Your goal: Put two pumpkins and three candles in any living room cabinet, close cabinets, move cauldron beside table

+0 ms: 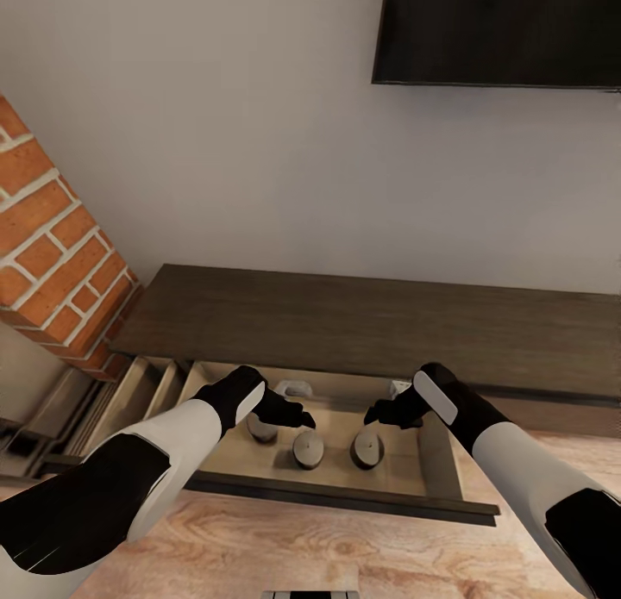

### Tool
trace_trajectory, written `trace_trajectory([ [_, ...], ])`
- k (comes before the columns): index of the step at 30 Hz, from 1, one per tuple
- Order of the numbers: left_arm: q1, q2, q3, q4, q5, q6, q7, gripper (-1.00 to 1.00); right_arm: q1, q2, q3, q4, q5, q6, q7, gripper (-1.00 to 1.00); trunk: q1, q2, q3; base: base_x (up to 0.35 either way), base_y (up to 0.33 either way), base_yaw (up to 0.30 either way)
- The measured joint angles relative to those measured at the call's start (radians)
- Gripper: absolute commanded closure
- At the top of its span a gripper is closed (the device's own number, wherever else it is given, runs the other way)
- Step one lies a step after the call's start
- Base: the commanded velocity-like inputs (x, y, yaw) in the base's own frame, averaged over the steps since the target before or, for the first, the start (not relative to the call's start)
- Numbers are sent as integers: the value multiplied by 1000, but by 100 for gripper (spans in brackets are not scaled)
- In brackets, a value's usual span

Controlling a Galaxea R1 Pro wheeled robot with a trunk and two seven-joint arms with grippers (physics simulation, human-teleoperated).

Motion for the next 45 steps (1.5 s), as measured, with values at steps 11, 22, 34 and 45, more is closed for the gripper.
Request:
trace_trajectory([
  [11,0,0,0,0,0,0,0,-100,0,0,0,1,0,0,-1,-100,-42,77,52,0,0,0],
  [22,0,0,0,0,0,0,0,-100,0,0,0,0,0,0,-1,-100,-84,154,103,0,0,0],
  [34,0,0,0,0,0,0,1,-100,0,0,0,1,0,0,-1,-100,-111,203,144,0,0,0],
  [45,0,0,0,0,0,0,0,-100,0,1,0,2,1,0,-1,-100,-111,203,162,0,0,0],
])
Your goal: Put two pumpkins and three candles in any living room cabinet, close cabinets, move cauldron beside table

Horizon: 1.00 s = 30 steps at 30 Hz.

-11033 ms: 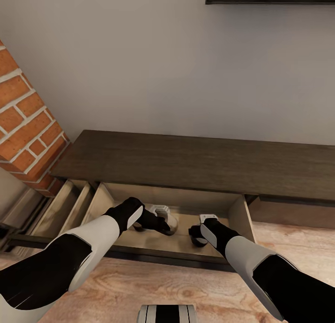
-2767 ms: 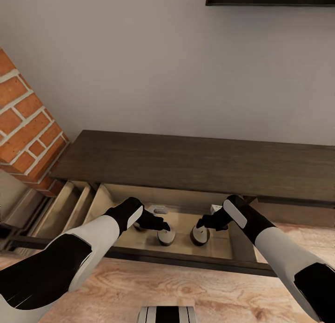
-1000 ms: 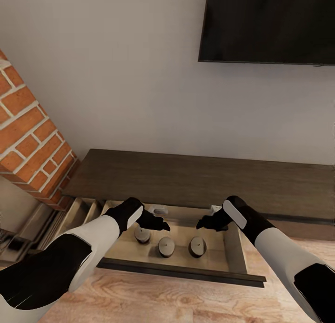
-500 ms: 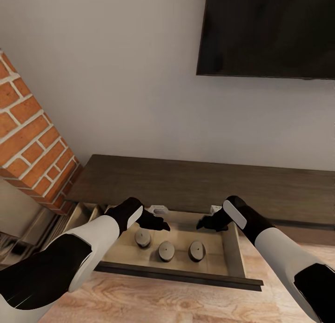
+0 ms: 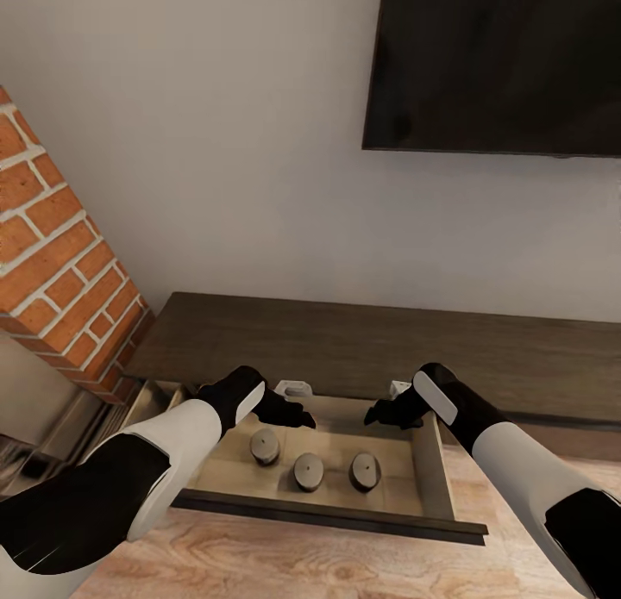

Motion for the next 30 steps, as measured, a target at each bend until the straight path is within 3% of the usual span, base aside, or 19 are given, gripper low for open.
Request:
trace_trajectory([
  [30,0,0,0,1,0,0,1,-100,0,3,0,28,1,0,1,-100,0,0,39,-24,0,0],
])
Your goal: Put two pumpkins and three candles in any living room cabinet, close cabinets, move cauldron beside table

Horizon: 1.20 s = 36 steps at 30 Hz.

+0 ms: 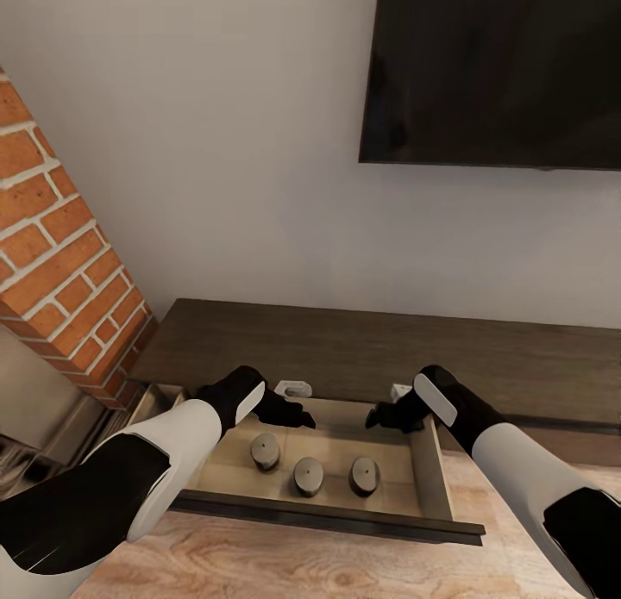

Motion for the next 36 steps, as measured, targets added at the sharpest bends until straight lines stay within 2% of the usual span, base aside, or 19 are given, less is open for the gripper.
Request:
trace_trajectory([
  [12,0,0,0,0,0,0,0,-100,0,10,0,23,-1,0,1,-100,0,0,1,0,0,-8],
  [31,0,0,0,0,0,0,2,-100,0,11,0,23,0,0,1,-100,0,0,31,0,0,-4],
  [36,0,0,0,0,0,0,32,-100,0,11,0,23,0,0,1,-100,0,0,39,0,0,0],
])
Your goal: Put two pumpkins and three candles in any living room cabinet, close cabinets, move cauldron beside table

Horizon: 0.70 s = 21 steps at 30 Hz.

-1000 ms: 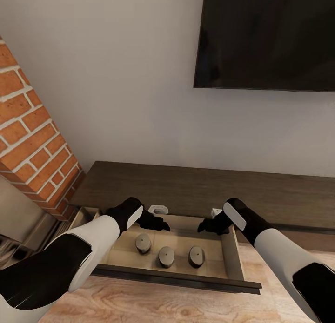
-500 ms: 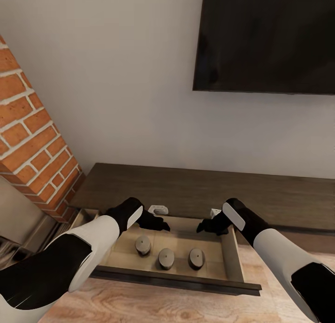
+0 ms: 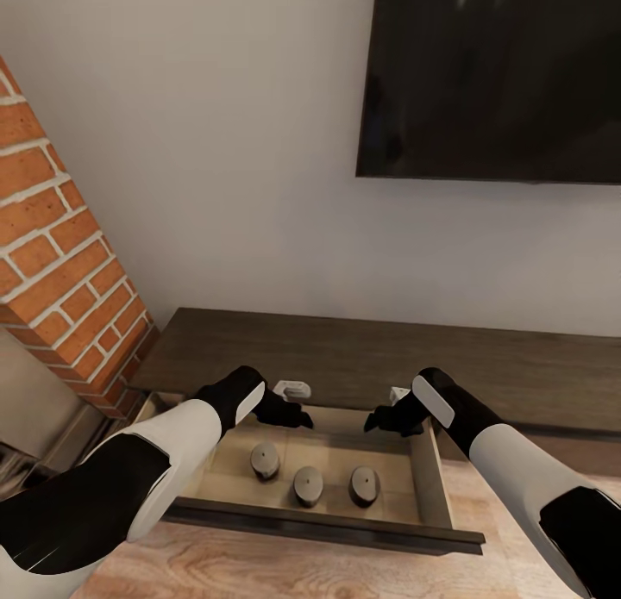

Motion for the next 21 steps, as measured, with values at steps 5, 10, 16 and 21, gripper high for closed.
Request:
trace_trajectory([
  [5,0,0,0,0,0,0,8,-100,0,-1,0,0,0,0,2,-100,0,0,5,0,0,0],
  [10,0,0,0,0,0,0,10,-100,0,0,0,1,0,0,1,-100,0,0,6,0,0,0],
  [16,0,0,1,0,0,0,10,-100,0,0,0,2,0,0,0,-100,0,0,12,0,0,0],
  [21,0,0,0,0,0,0,10,-100,0,0,0,2,0,0,0,-100,0,0,19,0,0,0],
])
